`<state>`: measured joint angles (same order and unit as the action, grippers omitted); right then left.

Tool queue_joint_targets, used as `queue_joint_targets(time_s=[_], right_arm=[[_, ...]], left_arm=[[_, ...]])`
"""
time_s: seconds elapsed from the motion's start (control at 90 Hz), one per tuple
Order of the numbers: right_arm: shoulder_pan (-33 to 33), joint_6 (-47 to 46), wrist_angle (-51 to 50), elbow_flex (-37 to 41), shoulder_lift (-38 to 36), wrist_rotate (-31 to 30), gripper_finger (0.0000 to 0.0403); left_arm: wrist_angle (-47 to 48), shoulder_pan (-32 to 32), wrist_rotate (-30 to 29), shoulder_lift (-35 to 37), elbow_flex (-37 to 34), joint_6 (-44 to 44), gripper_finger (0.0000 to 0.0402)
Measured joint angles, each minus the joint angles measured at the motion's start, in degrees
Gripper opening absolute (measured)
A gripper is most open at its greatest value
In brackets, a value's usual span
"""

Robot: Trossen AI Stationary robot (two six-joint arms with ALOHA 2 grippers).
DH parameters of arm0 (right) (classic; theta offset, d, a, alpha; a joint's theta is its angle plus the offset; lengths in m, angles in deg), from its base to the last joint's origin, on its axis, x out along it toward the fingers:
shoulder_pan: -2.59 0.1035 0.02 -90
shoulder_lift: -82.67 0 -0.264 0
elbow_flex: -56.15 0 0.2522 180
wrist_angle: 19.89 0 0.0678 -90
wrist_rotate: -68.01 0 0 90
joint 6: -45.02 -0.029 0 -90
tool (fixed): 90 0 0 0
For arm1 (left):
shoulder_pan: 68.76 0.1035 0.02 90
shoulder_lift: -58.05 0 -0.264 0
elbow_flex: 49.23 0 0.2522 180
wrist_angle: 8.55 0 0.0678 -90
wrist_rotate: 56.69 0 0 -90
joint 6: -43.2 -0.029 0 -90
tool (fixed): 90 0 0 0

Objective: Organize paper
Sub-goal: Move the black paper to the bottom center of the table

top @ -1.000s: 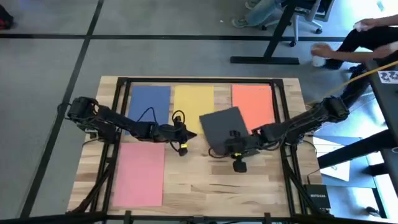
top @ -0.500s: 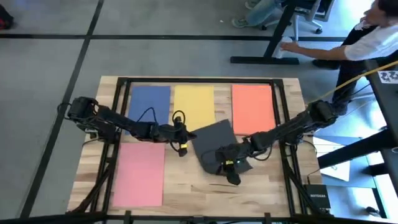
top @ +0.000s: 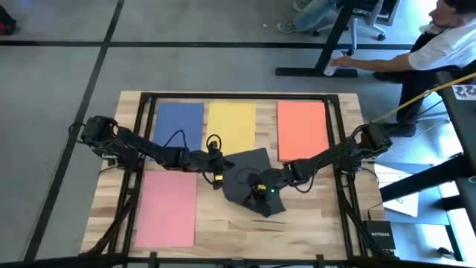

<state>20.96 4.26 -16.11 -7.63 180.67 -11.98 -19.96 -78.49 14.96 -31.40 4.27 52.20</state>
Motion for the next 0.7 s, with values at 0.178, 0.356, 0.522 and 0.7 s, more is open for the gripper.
queue_joint_targets(time_s=[0.178, 0.356, 0.522, 0.7], right_arm=[[2.96, -0.94, -0.07, -4.6, 3.58, -5.2, 0.0], [7.88, -3.84, -0.05, -9.94, 7.37, -13.05, 0.0], [11.22, -6.08, -0.92, -15.01, 11.58, -17.15, 0.0], [12.13, -7.29, -4.82, -20.72, 15.72, -18.52, 0.0007]], left_arm=[[-1.53, -1.63, -0.04, 0.0, 0.01, 0.45, 0.0], [-1.41, -4.4, -0.04, 0.18, 0.02, 2.52, 0.0], [-1.27, -8.1, -1.43, 0.2, 0.02, 3.19, 0.0], [-0.81, -11.22, -2.16, 0.2, 0.02, 5.01, 0.0]])
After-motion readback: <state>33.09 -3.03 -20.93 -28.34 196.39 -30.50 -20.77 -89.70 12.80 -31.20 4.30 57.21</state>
